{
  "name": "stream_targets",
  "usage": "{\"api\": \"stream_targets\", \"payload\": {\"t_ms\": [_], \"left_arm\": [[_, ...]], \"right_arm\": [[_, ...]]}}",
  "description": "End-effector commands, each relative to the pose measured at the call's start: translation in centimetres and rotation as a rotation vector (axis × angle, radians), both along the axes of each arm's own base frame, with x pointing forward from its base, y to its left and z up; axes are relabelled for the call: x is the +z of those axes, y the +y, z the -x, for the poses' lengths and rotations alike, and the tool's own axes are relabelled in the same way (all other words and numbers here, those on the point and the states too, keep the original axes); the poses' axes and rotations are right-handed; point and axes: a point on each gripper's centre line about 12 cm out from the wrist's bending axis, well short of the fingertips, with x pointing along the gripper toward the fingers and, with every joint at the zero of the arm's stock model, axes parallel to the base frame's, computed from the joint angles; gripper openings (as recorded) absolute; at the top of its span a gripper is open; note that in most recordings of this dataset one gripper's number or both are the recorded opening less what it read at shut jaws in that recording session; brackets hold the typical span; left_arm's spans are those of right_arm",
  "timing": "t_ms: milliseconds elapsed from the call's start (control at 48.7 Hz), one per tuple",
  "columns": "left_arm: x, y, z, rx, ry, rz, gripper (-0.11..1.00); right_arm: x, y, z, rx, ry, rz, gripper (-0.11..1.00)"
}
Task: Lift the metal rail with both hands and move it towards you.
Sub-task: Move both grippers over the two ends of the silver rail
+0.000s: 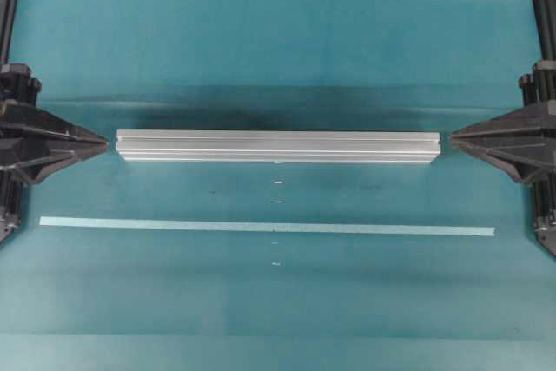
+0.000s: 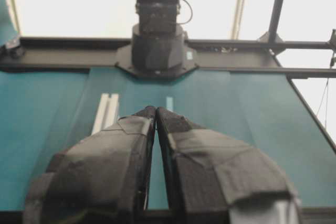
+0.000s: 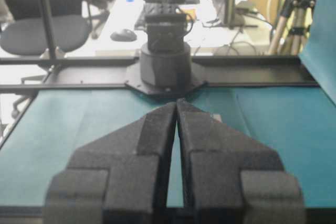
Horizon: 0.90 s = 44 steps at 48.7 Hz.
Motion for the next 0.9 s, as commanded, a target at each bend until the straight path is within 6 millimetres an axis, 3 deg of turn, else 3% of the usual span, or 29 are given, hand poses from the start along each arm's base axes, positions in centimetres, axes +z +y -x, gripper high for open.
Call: {"api": "stream_targets", "payload": {"t_ms": [0,123,205,595,883], "left_arm": [[1.6,0.1,-0.7,-0.001,-0.012,0.034,0.14],[1.8,0.2,-1.6,0.009,0.089,0.034,0.01],[2.0,0.5,-2.3,0.022,0.182,0.029,-0.04],[3.9,3.5,-5.8,0.136,0.564,0.012,-0.05],[2.4,4.5,-8.4,0.12,0.899,-0.041,-0.05]], "right_arm": [[1.0,-0.2,-0.2,-0.007,-0.026,-0.023,0.14],[1.8,-0.7,-0.8,-0.032,0.026,-0.104,0.01],[1.7,-1.0,-1.4,-0.045,0.131,-0.113,-0.02],[1.6,-3.0,-4.3,-0.124,0.615,-0.154,-0.02],[-0.5,-4.2,-8.1,-0.132,1.008,-0.169,-0.02]]}}
